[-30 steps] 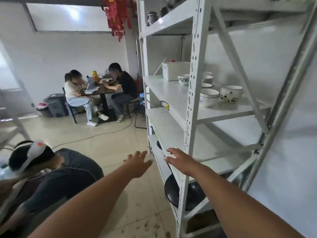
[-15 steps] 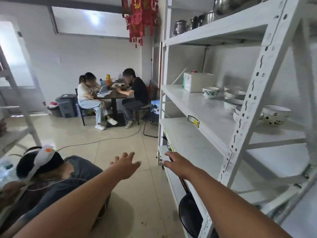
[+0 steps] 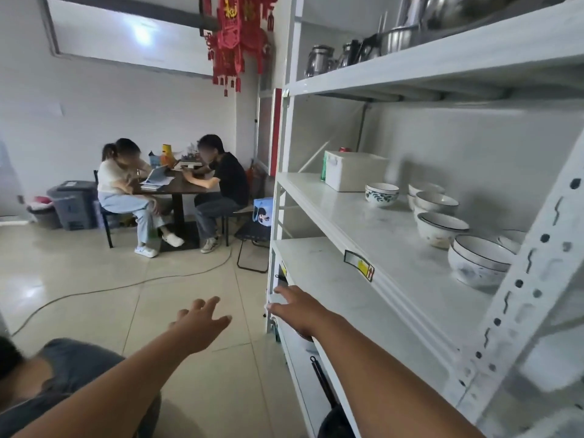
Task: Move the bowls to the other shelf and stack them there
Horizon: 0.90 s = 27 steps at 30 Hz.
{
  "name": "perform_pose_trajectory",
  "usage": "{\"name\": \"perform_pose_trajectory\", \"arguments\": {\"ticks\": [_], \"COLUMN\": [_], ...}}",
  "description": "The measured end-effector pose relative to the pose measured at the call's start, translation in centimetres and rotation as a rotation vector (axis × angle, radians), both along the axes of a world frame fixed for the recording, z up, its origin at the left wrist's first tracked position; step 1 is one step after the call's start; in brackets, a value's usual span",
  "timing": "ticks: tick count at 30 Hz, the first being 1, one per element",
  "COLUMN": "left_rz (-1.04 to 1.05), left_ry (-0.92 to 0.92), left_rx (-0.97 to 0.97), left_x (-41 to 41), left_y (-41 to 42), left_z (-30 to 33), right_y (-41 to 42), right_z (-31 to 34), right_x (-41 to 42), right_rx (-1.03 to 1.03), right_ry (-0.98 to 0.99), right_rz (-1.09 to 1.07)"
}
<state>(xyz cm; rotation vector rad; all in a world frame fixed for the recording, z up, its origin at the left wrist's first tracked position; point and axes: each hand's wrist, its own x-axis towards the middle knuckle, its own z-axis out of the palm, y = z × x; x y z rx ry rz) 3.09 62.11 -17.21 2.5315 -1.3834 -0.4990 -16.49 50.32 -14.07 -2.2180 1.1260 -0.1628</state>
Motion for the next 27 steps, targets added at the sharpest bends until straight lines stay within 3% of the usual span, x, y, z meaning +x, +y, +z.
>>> {"name": "perform_pose_trajectory", "arguments": {"ticks": [17,27], "left_rz": [-0.008,-0.276], "left_ry": [-0.041,-0.128], "left_rx": [0.014,0.004], "left_x": [12.3,19.5], "left_y": [-23.9,-41.0], "left_z": [3.1,4.4], "right_y": [-22.2,-32.8], "right_z": [1.4,3.8], "right_x": [12.9,19.0], "right_rx": [0.034,-0.047], "right_ry": [-0.053,-0.063], "right_rz": [0.003,-0.096]}}
